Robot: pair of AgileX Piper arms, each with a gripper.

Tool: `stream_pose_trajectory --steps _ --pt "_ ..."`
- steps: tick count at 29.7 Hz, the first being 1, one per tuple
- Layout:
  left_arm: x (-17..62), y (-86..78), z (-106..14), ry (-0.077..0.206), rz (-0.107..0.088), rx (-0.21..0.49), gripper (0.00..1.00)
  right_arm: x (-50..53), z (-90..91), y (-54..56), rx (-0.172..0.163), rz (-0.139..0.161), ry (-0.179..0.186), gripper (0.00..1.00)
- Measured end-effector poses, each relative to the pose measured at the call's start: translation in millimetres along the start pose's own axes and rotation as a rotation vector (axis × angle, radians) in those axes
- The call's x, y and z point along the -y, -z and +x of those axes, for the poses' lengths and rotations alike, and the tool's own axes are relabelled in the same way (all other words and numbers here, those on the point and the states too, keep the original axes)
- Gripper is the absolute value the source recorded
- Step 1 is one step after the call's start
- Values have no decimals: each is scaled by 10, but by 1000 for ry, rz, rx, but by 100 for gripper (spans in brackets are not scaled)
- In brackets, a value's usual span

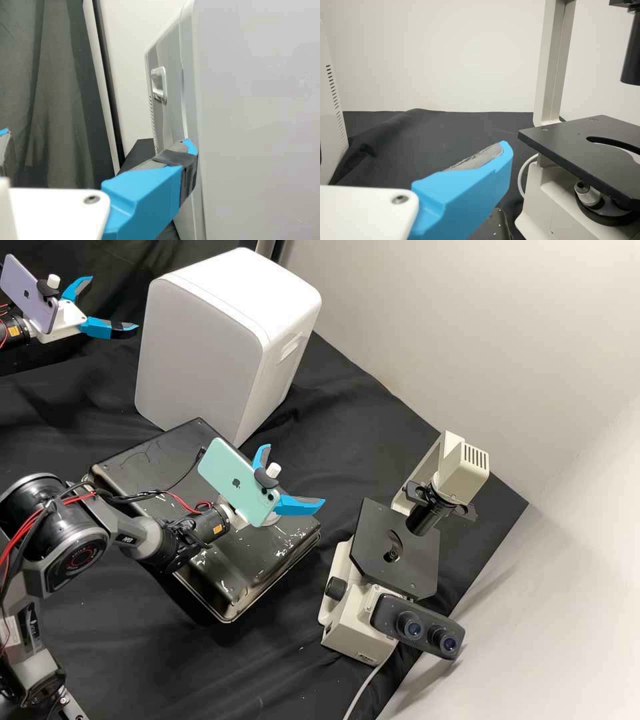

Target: Place the petri dish on the microscope

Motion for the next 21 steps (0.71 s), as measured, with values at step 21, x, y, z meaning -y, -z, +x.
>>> stream_pose_trajectory --steps 21 --pt "6 -45 -1 2 0 14 100 0 0 0 0 0 0 100"
